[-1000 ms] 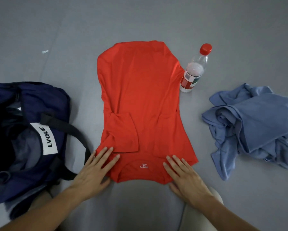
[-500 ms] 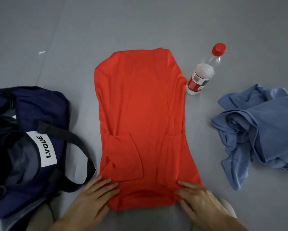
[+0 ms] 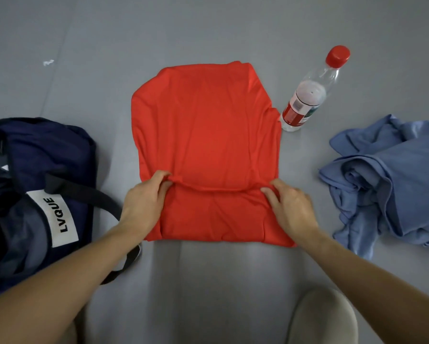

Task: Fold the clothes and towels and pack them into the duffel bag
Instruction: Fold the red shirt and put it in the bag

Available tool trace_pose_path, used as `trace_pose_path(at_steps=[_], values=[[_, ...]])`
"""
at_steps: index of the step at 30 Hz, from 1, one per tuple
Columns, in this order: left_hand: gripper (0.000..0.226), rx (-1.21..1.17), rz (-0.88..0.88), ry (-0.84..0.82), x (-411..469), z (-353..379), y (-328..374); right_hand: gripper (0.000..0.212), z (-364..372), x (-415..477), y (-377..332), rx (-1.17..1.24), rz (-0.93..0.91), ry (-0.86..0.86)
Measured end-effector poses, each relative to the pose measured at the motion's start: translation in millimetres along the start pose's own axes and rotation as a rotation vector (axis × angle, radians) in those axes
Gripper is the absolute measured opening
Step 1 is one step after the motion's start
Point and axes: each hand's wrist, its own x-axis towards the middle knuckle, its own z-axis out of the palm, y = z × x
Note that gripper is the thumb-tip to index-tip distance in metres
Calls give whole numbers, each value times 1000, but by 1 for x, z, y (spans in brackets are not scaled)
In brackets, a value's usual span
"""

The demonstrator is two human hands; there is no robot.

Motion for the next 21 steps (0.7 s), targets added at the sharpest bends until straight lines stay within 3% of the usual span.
trace_pose_path(at_steps=[2,5,7,8,12,17,21], values=[[31,132,-6,9,10,6,-5,30,0,12,2,-89,-91,41],[42,282,250,86,2,21,-3,44,15,2,5,-202,-391,120],[54,289,443,-6,-15,36,-1,56,34,-16,7,-252,-545,26],[56,310,458,-85,-26,43,-3,63,43,-25,9,-297,-565,-53],[64,439,270,-255,-58,55,-28,77,54,-40,25,-409,-535,-205],[73,426,274,-295,-60,49,-30,97,47,-35,31,-404,-595,-218],[88,435,319,-327,-76,39,-51,77,40,-61,64,-390,-584,-149]])
